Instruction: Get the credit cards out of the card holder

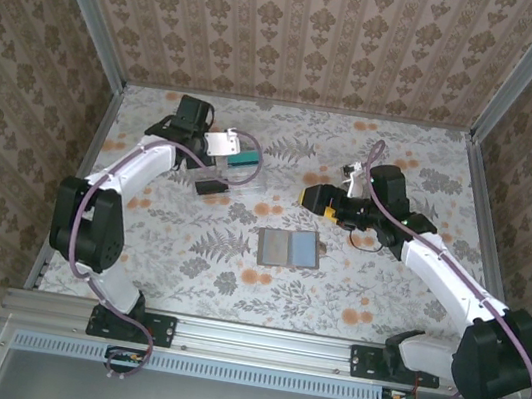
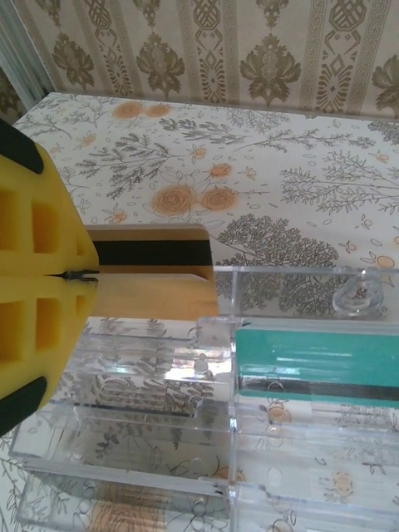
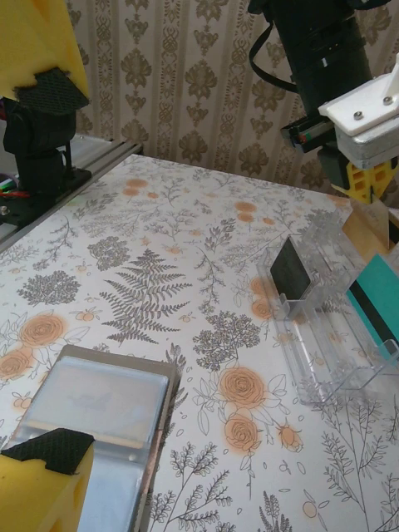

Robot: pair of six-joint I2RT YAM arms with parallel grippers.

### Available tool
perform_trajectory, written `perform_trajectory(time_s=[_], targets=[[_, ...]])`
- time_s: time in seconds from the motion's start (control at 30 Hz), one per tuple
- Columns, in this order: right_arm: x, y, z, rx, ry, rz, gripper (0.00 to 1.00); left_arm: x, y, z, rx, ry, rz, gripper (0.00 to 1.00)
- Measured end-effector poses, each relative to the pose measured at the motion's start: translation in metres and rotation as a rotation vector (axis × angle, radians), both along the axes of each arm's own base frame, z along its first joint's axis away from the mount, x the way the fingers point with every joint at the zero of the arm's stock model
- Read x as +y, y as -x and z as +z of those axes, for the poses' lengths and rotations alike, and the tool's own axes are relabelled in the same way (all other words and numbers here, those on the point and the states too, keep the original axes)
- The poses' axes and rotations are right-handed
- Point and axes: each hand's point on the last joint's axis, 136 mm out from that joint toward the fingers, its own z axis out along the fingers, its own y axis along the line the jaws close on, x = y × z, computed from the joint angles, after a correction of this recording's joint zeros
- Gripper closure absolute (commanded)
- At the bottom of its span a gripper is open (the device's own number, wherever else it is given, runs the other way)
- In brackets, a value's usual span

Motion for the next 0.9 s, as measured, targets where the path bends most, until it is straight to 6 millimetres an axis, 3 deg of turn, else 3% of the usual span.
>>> perform_trajectory(time_s=[0.4, 0.5, 0.9], targets=[[0.0, -0.002, -0.004, 0.013, 0.002, 0.001, 0.0, -0.001, -0.003, -0.014, 0.03, -0.01, 0.0, 1.0], [0.001, -0.002, -0.005, 0.017, 0.002, 0.002, 0.0, -0.001, -0.004, -0.014, 0.028, -0.01, 0.001, 0.86], [0.001, -0.003, -0.003, 0.014, -0.005, 0.007, 0.0, 0.001, -0.018, -0.007, -0.035, -0.017, 0.023, 0.83]])
